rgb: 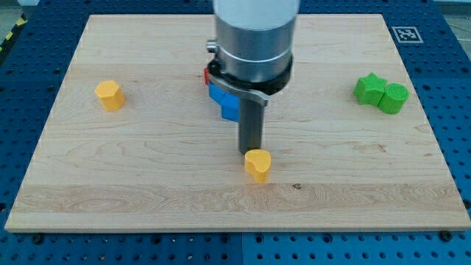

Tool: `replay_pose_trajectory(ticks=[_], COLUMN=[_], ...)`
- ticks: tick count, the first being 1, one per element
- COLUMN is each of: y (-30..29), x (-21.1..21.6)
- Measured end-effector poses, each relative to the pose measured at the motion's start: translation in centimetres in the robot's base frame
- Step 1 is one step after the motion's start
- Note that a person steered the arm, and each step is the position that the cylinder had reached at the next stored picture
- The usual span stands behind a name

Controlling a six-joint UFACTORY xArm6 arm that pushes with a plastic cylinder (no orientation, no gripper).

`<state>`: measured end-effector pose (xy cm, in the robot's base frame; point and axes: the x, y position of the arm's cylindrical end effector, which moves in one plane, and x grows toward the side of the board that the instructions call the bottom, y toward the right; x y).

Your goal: Push the yellow heart to the right to the bottom left side of the green blocks

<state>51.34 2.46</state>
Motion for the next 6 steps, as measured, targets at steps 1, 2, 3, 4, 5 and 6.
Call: replay_pose_trajectory(ticks=[1, 2, 3, 4, 5, 6], y=[0.3, -4.5, -7.5, -3.6, 2.1, 5.2], x=[0.0, 0.3, 2.9, 4.2, 3.4, 3.2])
